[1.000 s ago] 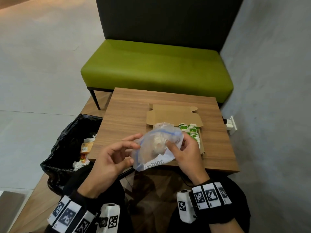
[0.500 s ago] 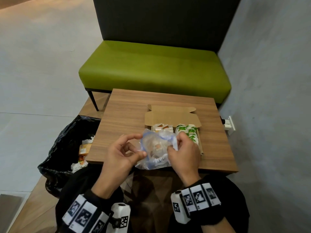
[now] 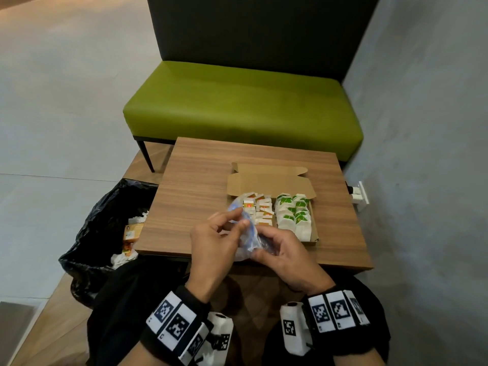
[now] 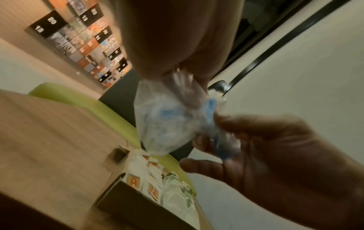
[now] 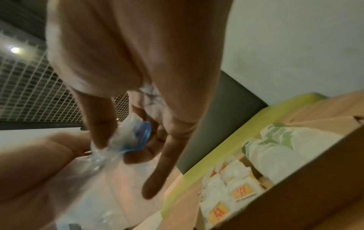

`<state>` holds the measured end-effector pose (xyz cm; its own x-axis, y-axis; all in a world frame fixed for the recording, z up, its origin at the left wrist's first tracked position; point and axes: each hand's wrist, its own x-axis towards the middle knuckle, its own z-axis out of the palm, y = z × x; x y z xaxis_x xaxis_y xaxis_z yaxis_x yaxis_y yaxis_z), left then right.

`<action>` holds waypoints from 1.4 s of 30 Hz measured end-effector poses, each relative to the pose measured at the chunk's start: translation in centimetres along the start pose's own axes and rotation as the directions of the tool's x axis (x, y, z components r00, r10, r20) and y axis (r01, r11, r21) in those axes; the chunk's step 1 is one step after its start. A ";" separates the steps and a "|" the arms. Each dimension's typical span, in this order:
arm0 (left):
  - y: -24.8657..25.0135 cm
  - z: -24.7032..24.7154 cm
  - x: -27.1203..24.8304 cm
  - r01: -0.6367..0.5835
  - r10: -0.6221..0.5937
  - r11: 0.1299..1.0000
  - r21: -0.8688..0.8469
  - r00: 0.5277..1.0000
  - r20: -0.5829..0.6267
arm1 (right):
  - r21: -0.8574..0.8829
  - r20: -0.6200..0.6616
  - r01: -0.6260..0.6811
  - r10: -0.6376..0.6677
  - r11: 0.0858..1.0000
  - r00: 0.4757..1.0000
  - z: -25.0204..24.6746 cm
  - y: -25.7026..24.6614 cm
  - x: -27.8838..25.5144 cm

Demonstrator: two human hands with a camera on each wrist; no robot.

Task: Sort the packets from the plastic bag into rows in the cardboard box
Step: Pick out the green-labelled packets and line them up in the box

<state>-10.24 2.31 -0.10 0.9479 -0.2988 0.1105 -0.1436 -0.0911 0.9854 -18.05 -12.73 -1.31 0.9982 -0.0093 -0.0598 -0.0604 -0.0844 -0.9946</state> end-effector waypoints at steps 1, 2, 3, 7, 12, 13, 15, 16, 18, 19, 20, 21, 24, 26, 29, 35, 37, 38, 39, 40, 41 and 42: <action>0.0 -0.2 0.0 -0.020 0.018 1.000 0.021 0.995 0.095 | -0.022 -0.046 0.001 -0.003 1.000 0.999 0.0 0.2 0.2; 0.1 -0.6 -0.1 -0.073 0.048 0.990 0.121 0.978 0.202 | -0.021 -0.071 0.009 -0.010 1.000 0.997 0.0 0.4 0.3; 0.1 -0.9 -0.1 -0.160 0.076 0.949 0.273 0.952 0.296 | -0.028 -0.079 0.017 -0.019 0.999 0.997 0.0 0.6 0.4; 0.2 -2.7 0.8 -0.142 -0.069 0.870 0.472 0.913 0.402 | -0.144 -0.180 0.056 -0.082 0.988 0.980 0.4 1.1 0.5; 0.4 -2.8 1.0 0.200 -0.207 0.977 0.074 0.809 0.550 | -0.190 -0.434 0.107 -0.181 0.976 0.882 1.7 0.7 1.3; 0.3 -2.7 0.9 0.258 -0.228 0.966 0.015 0.827 0.514 | -0.196 -0.512 0.092 -0.181 0.976 0.839 2.0 0.5 1.5; 0.0 -2.6 0.8 0.348 -0.269 0.932 -0.097 0.848 0.456 | -0.192 -0.638 0.057 -0.169 0.980 0.751 2.3 0.0 1.8; -0.1 -2.7 0.8 0.363 -0.275 0.922 -0.132 0.857 0.435 | -0.189 -0.662 0.056 -0.169 0.980 0.730 2.4 -0.2 1.9; -0.4 -3.1 0.8 0.336 -0.244 0.927 -0.169 0.879 0.409 | -0.236 -0.622 0.093 -0.224 0.967 0.750 2.4 -0.7 1.8; -0.4 -3.4 0.8 0.308 -0.218 0.935 -0.175 0.889 0.402 | -0.256 -0.570 0.122 -0.252 0.959 0.782 2.2 -0.9 1.7; -0.3 -3.8 0.9 0.278 -0.193 0.945 -0.171 0.899 0.393 | -0.249 -0.516 0.145 -0.258 0.958 0.817 2.0 -1.1 1.6; -0.2 -4.2 1.0 0.247 -0.171 0.956 -0.162 0.909 0.379 | -0.222 -0.476 0.155 -0.246 0.963 0.844 1.8 -1.4 1.4; 0.1 -6.3 1.8 0.116 -0.100 0.992 -0.043 0.957 0.272 | -0.197 -0.478 0.130 -0.211 0.972 0.853 0.9 -1.6 1.2; -0.1 -8.5 2.8 -0.045 0.011 0.976 0.212 0.987 0.162 | -0.244 -0.494 0.090 -0.203 0.966 0.845 0.7 -1.6 1.0; -1.8 -12.7 5.3 -0.169 0.178 0.772 0.612 0.983 0.048 | -0.273 -0.518 0.036 -0.178 0.961 0.837 0.3 -1.1 0.7; -8.7 -21.3 10.3 0.085 0.080 0.576 0.813 0.984 -0.160 | -0.287 -0.534 -0.036 -0.129 0.957 0.836 0.5 -0.6 0.4; -12.3 -23.6 11.4 0.151 -0.027 0.547 0.823 0.986 -0.163 | -0.296 -0.535 -0.056 -0.117 0.954 0.836 0.6 -0.3 0.5; -14.4 -24.7 11.9 0.172 -0.085 0.520 0.836 0.985 -0.150 | -0.305 -0.527 -0.063 -0.114 0.950 0.842 0.6 -0.2 0.5; -16.4 -25.6 12.2 0.181 -0.133 0.506 0.844 0.982 -0.131 | -0.310 -0.516 -0.075 -0.102 0.948 0.851 0.5 -0.1 0.5; -17.7 -26.1 12.5 0.183 -0.179 0.491 0.852 0.978 -0.107 | -0.316 -0.511 -0.085 -0.093 0.945 0.855 0.5 0.0 0.4; -19.6 -26.6 12.7 0.196 -0.229 0.485 0.852 0.969 -0.093 | -0.315 -0.509 -0.099 -0.080 0.944 0.857 0.5 0.1 0.3; -20.8 -26.7 12.9 0.208 -0.283 0.459 0.864 0.956 -0.079 | -0.317 -0.511 -0.109 -0.072 0.942 0.857 0.4 0.1 0.2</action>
<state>12.55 25.67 -15.71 0.9692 -0.1846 -0.1633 -0.1149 -0.9246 0.3632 -17.84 -12.32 -1.44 0.8575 -0.5105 0.0641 -0.1672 -0.3942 -0.9037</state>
